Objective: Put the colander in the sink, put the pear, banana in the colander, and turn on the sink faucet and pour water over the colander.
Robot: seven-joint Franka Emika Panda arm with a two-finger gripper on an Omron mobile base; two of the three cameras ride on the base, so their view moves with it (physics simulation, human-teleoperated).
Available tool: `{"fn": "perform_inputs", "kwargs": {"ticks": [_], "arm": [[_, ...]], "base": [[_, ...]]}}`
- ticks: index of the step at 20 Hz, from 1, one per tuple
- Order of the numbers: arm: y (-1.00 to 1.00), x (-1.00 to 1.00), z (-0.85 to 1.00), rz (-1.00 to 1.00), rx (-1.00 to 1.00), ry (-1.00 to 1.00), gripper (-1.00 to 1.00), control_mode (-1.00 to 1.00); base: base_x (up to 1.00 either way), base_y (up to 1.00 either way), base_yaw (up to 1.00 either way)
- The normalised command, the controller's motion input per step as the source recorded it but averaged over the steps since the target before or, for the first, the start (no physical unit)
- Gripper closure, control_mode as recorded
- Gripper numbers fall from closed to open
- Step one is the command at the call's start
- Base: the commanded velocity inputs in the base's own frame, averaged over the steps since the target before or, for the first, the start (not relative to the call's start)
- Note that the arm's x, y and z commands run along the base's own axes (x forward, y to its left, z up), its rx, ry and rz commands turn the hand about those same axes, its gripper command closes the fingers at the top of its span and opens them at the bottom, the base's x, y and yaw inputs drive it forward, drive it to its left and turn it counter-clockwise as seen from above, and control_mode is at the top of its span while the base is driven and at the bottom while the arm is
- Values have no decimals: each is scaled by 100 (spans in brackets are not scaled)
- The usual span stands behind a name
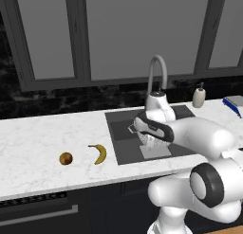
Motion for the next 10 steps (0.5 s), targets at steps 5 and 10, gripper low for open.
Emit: {"fn": "perform_inputs", "kwargs": {"ticks": [5,10], "arm": [[8,28,-22,-11,-9,0,100,-100],[0,26,-41,-13,-11,0,100,-100]], "base": [[0,0,0],[0,0,0]]}}
